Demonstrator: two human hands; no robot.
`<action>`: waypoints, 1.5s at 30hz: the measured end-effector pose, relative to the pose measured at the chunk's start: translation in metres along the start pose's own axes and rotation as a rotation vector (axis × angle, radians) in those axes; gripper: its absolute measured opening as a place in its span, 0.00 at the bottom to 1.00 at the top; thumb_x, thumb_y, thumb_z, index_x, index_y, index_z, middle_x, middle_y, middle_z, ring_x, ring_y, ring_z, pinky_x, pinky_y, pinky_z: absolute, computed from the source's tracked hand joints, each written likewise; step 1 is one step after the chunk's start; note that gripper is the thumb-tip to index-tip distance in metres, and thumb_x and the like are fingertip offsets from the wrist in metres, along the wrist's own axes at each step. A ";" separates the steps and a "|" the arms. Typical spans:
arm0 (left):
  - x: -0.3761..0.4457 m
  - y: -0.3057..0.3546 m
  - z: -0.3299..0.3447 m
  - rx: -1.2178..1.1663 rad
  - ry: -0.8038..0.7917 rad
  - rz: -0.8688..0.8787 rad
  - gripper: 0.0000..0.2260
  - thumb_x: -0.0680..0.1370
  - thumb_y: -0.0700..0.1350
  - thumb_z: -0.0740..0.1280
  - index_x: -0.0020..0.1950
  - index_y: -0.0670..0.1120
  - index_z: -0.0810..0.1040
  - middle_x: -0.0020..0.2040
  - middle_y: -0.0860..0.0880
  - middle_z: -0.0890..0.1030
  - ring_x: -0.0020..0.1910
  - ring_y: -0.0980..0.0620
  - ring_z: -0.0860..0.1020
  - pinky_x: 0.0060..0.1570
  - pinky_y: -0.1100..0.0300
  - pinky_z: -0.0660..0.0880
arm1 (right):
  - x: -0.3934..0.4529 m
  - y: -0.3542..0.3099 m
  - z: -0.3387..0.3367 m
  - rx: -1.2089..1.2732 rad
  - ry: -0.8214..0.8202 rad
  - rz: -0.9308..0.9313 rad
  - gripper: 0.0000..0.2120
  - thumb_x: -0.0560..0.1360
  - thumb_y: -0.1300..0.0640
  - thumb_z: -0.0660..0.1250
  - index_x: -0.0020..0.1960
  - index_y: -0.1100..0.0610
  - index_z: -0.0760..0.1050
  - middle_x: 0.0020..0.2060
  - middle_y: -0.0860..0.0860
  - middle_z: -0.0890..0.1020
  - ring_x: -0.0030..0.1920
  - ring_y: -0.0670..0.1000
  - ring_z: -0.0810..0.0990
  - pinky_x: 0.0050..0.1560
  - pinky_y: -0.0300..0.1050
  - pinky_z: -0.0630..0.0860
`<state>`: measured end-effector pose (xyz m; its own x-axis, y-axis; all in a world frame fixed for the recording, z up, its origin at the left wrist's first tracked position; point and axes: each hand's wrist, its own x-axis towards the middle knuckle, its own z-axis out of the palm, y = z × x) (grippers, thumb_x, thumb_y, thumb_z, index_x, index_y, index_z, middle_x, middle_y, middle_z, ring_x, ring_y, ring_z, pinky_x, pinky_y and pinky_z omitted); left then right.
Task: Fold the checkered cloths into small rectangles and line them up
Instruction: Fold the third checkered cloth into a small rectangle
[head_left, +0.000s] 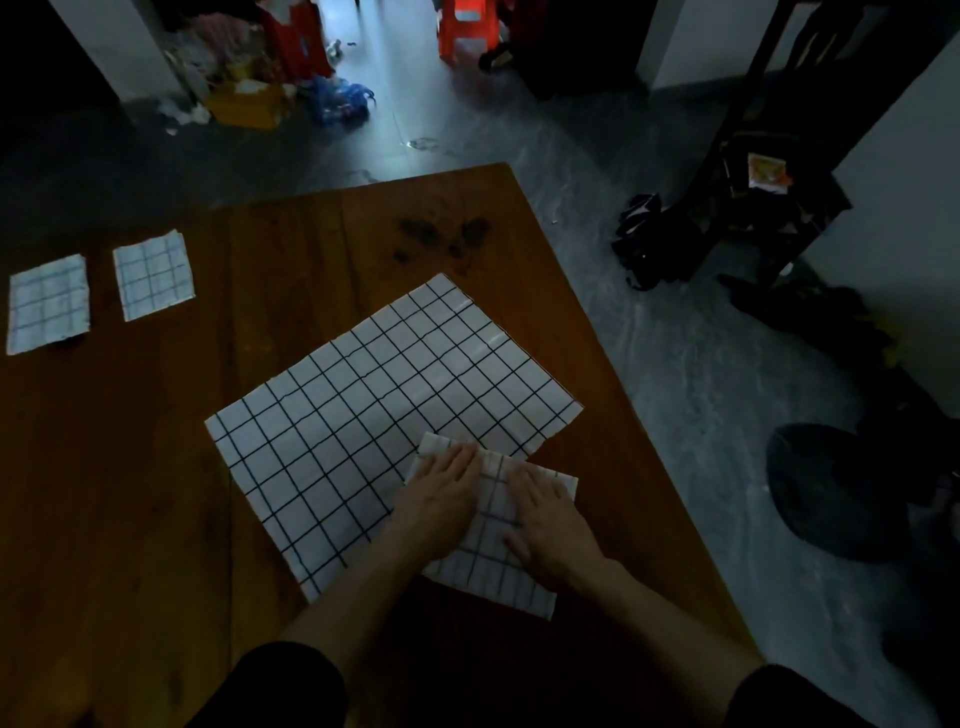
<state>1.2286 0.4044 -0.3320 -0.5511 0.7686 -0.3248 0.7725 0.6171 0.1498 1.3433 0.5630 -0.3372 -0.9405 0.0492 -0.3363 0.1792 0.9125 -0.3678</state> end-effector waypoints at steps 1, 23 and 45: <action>-0.002 -0.004 -0.001 -0.009 0.008 -0.027 0.36 0.80 0.50 0.61 0.80 0.43 0.42 0.81 0.45 0.44 0.79 0.47 0.41 0.74 0.49 0.37 | -0.003 0.004 -0.002 0.001 -0.008 0.017 0.40 0.79 0.41 0.56 0.78 0.55 0.36 0.79 0.51 0.44 0.78 0.50 0.40 0.78 0.53 0.41; 0.028 -0.036 -0.039 0.044 0.010 -0.121 0.35 0.73 0.49 0.70 0.75 0.48 0.57 0.74 0.45 0.63 0.73 0.44 0.60 0.73 0.46 0.54 | -0.013 0.024 -0.029 -0.016 0.154 0.180 0.32 0.76 0.47 0.66 0.75 0.53 0.59 0.69 0.51 0.68 0.67 0.50 0.66 0.67 0.46 0.62; -0.001 0.000 -0.092 -0.717 0.193 -0.025 0.02 0.75 0.44 0.70 0.44 0.50 0.79 0.41 0.52 0.79 0.40 0.53 0.77 0.42 0.54 0.77 | 0.014 -0.010 -0.072 0.374 -0.052 0.014 0.10 0.76 0.58 0.68 0.57 0.54 0.76 0.46 0.44 0.77 0.45 0.44 0.77 0.44 0.36 0.75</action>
<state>1.2003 0.4195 -0.2461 -0.6623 0.7284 -0.1758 0.4002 0.5422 0.7388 1.3076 0.5836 -0.2757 -0.9228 0.0310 -0.3839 0.2942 0.6999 -0.6508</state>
